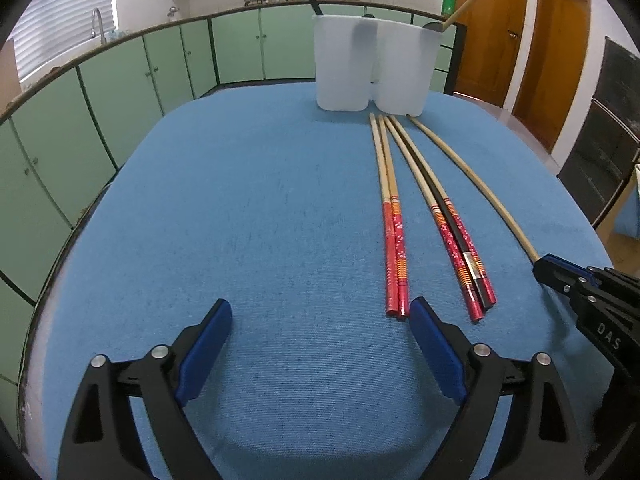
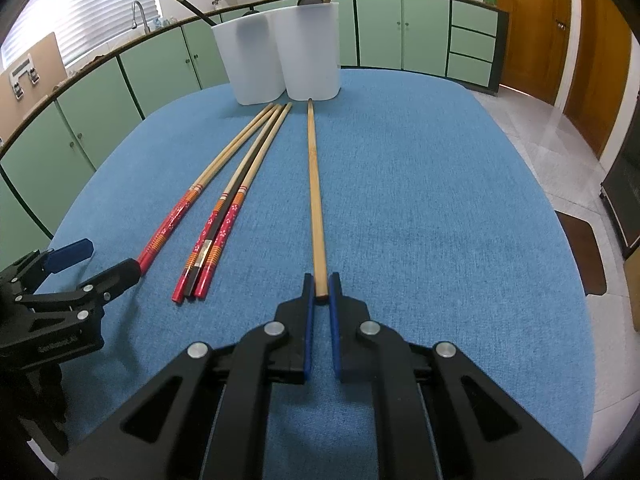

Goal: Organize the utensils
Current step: 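Spread the red chopsticks apart with the left tool and grasp one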

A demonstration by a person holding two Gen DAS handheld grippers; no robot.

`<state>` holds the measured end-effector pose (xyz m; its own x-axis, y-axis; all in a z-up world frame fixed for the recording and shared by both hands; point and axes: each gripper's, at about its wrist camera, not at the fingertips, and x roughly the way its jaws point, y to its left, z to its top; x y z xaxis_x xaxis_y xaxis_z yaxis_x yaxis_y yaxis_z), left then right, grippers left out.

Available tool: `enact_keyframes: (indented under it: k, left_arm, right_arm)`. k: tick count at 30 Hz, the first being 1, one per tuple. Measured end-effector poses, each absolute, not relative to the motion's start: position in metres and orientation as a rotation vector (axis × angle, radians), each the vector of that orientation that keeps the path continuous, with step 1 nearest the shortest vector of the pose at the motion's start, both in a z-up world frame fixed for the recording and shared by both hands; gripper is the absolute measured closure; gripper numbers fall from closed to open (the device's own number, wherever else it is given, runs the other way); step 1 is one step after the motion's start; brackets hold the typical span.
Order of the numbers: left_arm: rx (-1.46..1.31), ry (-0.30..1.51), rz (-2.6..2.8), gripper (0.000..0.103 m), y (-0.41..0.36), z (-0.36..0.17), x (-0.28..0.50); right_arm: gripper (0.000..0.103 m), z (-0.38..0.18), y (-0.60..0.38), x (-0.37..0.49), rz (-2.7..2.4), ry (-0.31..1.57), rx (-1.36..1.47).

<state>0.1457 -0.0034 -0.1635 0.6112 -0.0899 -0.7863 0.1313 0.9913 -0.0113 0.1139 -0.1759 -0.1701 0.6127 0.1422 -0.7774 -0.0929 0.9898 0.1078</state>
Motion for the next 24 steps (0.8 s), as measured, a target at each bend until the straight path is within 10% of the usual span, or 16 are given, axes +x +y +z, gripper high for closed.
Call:
enact_keyframes:
  k: [24]
  left_arm:
    - [0.097,0.926,-0.134,0.014,-0.013,-0.170,0.158]
  right_arm:
    - [0.096,-0.171,-0.177,0.114,0.137,0.903,0.057]
